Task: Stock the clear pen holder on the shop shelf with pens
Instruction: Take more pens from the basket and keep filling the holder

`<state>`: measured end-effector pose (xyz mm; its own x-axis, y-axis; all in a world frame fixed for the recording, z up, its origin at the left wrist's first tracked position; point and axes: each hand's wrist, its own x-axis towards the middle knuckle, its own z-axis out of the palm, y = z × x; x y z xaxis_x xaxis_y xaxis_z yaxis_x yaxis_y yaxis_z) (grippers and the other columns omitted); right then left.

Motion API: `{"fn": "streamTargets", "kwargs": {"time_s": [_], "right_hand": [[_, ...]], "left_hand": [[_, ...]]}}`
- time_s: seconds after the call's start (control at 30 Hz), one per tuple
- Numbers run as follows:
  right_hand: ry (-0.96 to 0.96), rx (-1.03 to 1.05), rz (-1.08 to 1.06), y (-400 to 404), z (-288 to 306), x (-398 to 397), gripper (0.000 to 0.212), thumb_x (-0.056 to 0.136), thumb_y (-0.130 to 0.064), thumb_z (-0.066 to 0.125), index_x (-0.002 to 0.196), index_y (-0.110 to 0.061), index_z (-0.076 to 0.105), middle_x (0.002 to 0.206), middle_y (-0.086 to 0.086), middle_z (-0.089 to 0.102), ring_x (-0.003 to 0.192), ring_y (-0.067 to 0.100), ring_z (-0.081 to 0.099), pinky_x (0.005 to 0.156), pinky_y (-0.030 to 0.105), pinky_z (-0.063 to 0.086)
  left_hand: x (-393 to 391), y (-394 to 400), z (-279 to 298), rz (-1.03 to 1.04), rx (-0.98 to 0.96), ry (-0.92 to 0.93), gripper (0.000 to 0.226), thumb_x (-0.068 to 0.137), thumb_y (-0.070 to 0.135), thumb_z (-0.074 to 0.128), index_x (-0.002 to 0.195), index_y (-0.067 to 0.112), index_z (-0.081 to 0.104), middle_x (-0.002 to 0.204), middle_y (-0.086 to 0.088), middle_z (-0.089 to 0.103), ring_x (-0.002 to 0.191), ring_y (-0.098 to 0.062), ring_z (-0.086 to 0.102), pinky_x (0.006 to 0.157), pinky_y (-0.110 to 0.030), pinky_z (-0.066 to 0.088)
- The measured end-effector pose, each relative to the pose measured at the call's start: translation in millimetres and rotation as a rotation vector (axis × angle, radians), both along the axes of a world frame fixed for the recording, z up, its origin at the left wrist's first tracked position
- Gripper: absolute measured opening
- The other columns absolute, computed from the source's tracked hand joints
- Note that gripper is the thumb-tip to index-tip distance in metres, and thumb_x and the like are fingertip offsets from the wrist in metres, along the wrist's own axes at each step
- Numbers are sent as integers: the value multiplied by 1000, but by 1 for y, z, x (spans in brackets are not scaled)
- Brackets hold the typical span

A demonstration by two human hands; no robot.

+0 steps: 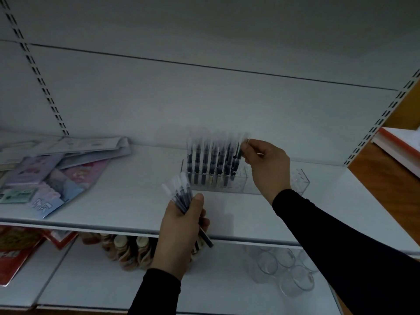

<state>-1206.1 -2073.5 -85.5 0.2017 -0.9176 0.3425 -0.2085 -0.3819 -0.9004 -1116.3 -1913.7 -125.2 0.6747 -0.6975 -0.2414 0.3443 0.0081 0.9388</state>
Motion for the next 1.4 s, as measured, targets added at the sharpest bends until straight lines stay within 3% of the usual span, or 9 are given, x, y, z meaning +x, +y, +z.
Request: {"fn": "streamTargets", "kwargs": {"time_s": [0.17, 0.37, 0.53, 0.7, 0.9, 0.97, 1.13, 1.3, 1.4], "right_hand": [[91, -42, 9, 2, -7, 2, 21, 93, -27, 63, 107, -14, 73, 95, -4, 72, 78, 2, 64, 75, 4, 48], [141, -16, -7, 2, -5, -1, 21, 93, -30, 63, 105, -15, 71, 95, -4, 72, 82, 7, 66, 78, 12, 51], [99, -43, -56, 17, -6, -10, 15, 91, -35, 64, 90, -21, 69, 82, -12, 69, 76, 2, 65, 66, 1, 42], [200, 132, 260, 38, -13, -8, 20, 90, -37, 64, 80, -21, 71, 73, -4, 71, 73, 13, 67, 73, 29, 57], [261, 408, 477, 54, -21, 2, 38, 93, -38, 61, 74, -6, 70, 76, 4, 68, 74, 13, 63, 84, 37, 56], [239, 430, 519, 54, -21, 1, 33, 93, -34, 61, 71, -10, 69, 74, 2, 67, 73, 12, 62, 87, 39, 55], [136, 509, 597, 54, -19, -1, 12, 89, -20, 68, 79, -17, 74, 75, -5, 72, 73, 8, 65, 82, 27, 54], [4, 512, 495, 47, -7, -7, 5, 87, -17, 70, 86, -14, 74, 78, 4, 73, 72, 12, 68, 69, 21, 56], [-149, 474, 410, 37, 7, -14, 6, 86, -14, 70, 87, -10, 75, 77, 6, 74, 68, 14, 67, 63, 21, 55]], "left_hand": [[-1, 0, 1, -9, 1, 19, 20, 93, 25, 59, 97, 6, 56, 73, -7, 56, 59, -17, 54, 51, -21, 50], [-2, -1, 1, -34, 15, 42, 18, 92, 24, 60, 96, 6, 57, 74, -7, 56, 59, -16, 54, 52, -24, 49], [-5, -1, 2, -60, 15, 70, 12, 92, 20, 60, 93, 8, 58, 78, -9, 62, 58, -16, 58, 52, -25, 49], [-9, 2, 10, -105, -11, 77, 7, 93, 14, 59, 96, 7, 59, 84, -12, 63, 56, -13, 60, 50, -25, 49], [-11, 2, 8, -132, -76, 105, 13, 95, 10, 53, 96, 8, 66, 71, -9, 70, 59, -17, 66, 57, -30, 54], [-11, 1, 6, -134, -76, 104, 15, 96, 10, 53, 98, 9, 67, 75, -10, 73, 61, -18, 67, 58, -29, 55], [-10, -1, 4, -145, -69, 84, 15, 96, 15, 54, 103, 13, 67, 88, -11, 76, 76, -22, 72, 64, -30, 56], [-7, -5, -2, -18, -28, 67, 16, 95, 17, 56, 96, 6, 68, 88, -14, 75, 85, -27, 70, 80, -39, 56], [-4, -4, -1, 62, -64, 143, 11, 95, 15, 56, 93, 7, 62, 86, -12, 72, 80, -25, 69, 76, -36, 55]]}}
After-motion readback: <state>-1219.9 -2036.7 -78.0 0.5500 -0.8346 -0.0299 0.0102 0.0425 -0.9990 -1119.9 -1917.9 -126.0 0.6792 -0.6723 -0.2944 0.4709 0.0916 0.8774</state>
